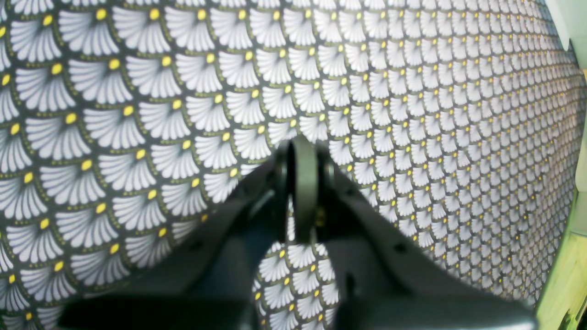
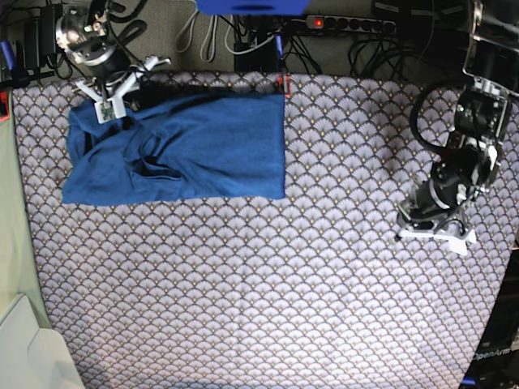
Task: Fold the T-shirt properly
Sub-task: 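Grasp the folded shirt's edge with the right gripper and tug it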
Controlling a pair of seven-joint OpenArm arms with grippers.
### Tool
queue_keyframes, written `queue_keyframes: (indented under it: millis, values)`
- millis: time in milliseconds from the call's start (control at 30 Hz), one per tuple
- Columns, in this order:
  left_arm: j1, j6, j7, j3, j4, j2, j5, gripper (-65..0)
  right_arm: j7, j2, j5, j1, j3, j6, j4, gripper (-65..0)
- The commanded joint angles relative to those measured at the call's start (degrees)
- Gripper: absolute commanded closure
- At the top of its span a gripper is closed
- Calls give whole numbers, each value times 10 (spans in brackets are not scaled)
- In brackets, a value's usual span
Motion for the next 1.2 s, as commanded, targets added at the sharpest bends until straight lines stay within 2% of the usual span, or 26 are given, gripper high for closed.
queue_keyframes:
  millis: [0, 200, 400, 467, 533, 633, 800, 867, 1033, 1167]
  values:
    - [-12, 14, 0, -6, 8, -9, -41, -1, 16, 5, 6, -6, 5, 2, 11, 0]
    - [-12, 14, 0, -6, 8, -16, -42, -1, 17, 1, 8, 1, 62, 2, 12, 0]
    - [-12, 14, 0, -6, 13, -20, -43, -1, 19, 2, 9, 44, 118, 3, 19, 0]
    - [-12, 14, 0, -6, 13, -20, -43, -1, 19, 4, 9, 53, 115, 33, 21, 0]
    - [-12, 14, 0, -6, 13, -19, -42, -1, 15, 1, 5, 75, 99, 73, 30, 0]
    - [-12, 14, 0, -6, 14, -17, -43, -1, 14, 1, 0, 95, 54, 73, 46, 0]
    - [-11, 14, 0, -6, 13, -17, -43, -1, 14, 0, -67, 131, -26, 73, 47, 0]
    - [-11, 14, 0, -6, 10, -16, -42, -1, 14, -10, -86, 140, -48, 73, 44, 0]
    - [-11, 14, 0, -6, 8, -16, -42, -1, 14, -14, -99, 154, -91, 73, 8, 0]
    - [-11, 14, 0, -6, 8, -16, -42, -1, 15, -15, -99, 170, -98, 73, -29, 0]
